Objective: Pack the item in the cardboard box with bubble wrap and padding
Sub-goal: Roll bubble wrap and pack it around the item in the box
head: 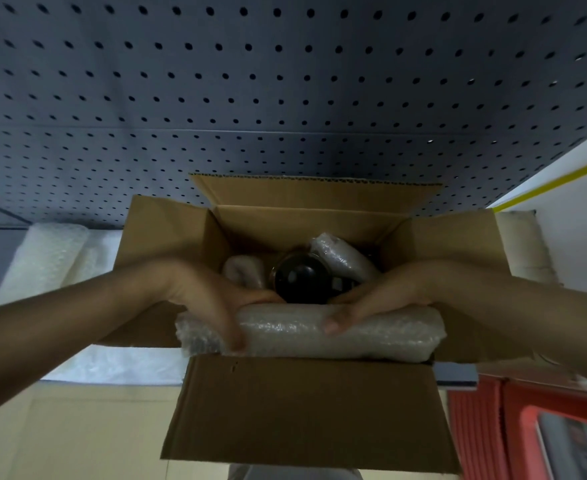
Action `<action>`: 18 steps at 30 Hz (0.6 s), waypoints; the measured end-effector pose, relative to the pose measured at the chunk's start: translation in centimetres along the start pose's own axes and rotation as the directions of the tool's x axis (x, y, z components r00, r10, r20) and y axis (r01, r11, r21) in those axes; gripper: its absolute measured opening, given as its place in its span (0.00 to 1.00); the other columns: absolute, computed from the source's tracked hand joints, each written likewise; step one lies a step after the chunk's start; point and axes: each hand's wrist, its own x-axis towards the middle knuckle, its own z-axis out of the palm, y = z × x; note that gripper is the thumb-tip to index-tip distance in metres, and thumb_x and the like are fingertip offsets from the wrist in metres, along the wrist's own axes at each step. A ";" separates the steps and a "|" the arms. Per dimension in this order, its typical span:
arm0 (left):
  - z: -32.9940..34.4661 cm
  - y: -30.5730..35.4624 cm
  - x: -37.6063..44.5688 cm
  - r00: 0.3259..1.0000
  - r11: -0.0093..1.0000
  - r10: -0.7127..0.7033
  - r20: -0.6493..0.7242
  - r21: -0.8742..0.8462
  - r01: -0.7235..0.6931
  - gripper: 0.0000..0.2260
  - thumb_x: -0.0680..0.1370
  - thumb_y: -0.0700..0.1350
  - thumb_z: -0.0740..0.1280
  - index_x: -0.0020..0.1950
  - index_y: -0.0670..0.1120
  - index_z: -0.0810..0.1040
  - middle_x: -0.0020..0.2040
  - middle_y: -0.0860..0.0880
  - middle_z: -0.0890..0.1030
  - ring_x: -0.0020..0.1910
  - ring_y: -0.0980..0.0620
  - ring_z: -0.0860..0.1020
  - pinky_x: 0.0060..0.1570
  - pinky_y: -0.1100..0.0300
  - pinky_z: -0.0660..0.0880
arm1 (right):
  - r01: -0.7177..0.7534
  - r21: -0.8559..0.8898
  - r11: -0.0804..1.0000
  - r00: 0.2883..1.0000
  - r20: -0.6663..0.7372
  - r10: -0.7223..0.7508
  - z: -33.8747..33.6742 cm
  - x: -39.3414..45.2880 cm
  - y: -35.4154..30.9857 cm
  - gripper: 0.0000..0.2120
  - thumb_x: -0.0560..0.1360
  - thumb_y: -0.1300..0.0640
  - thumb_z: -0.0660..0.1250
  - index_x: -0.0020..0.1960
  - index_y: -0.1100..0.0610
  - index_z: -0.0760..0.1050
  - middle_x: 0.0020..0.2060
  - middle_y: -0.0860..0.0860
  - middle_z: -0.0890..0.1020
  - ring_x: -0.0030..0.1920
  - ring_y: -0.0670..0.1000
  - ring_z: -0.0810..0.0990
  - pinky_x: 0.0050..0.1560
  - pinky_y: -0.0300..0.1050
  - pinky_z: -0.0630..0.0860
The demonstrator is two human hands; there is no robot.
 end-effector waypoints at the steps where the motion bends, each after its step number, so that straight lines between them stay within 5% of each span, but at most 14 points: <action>1: 0.0 0.2 0.0 1.000 1.000 -0.006 -0.022 -0.004 0.006 0.41 0.63 0.59 0.72 0.73 0.65 0.59 0.69 0.55 0.72 0.66 0.52 0.72 0.64 0.54 0.71 | -0.015 -0.025 1.000 1.000 -0.013 0.014 0.1 0.3 -0.1 0.37 0.70 0.34 0.63 0.74 0.48 0.59 0.67 0.51 0.73 0.64 0.50 0.74 0.66 0.46 0.71; 5: 0.0 0.3 1.0 1.000 0.999 -0.019 0.013 0.049 0.018 0.38 0.68 0.55 0.73 0.73 0.64 0.58 0.69 0.54 0.71 0.67 0.53 0.71 0.66 0.51 0.71 | -0.053 -0.100 0.994 0.997 -0.055 0.047 0.1 0.9 0.1 0.36 0.71 0.34 0.64 0.73 0.48 0.60 0.64 0.46 0.72 0.63 0.48 0.73 0.64 0.43 0.72; 9: -0.6 0.9 1.3 0.979 0.998 -0.007 0.205 -0.056 0.019 0.38 0.72 0.46 0.72 0.75 0.62 0.54 0.72 0.53 0.64 0.71 0.52 0.63 0.70 0.51 0.67 | -0.074 -0.172 0.982 0.992 -0.113 0.055 0.5 1.4 0.2 0.38 0.71 0.32 0.60 0.75 0.47 0.55 0.71 0.46 0.66 0.69 0.49 0.67 0.69 0.44 0.66; 12: -1.0 0.9 1.6 0.976 0.996 -0.009 0.217 -0.082 0.028 0.37 0.74 0.43 0.70 0.76 0.59 0.53 0.72 0.53 0.64 0.70 0.54 0.63 0.67 0.57 0.67 | -0.089 -0.232 0.969 0.983 -0.179 0.048 0.4 1.5 0.5 0.45 0.67 0.27 0.56 0.77 0.48 0.52 0.75 0.48 0.61 0.73 0.51 0.63 0.73 0.47 0.61; 18: -0.9 0.5 2.4 0.972 0.986 -0.025 0.232 -0.157 0.063 0.37 0.72 0.44 0.71 0.75 0.59 0.55 0.73 0.50 0.64 0.71 0.50 0.65 0.70 0.49 0.67 | -0.070 -0.306 0.949 0.967 -0.255 -0.011 0.6 2.4 1.2 0.44 0.70 0.27 0.44 0.78 0.52 0.47 0.78 0.50 0.52 0.77 0.51 0.52 0.76 0.49 0.50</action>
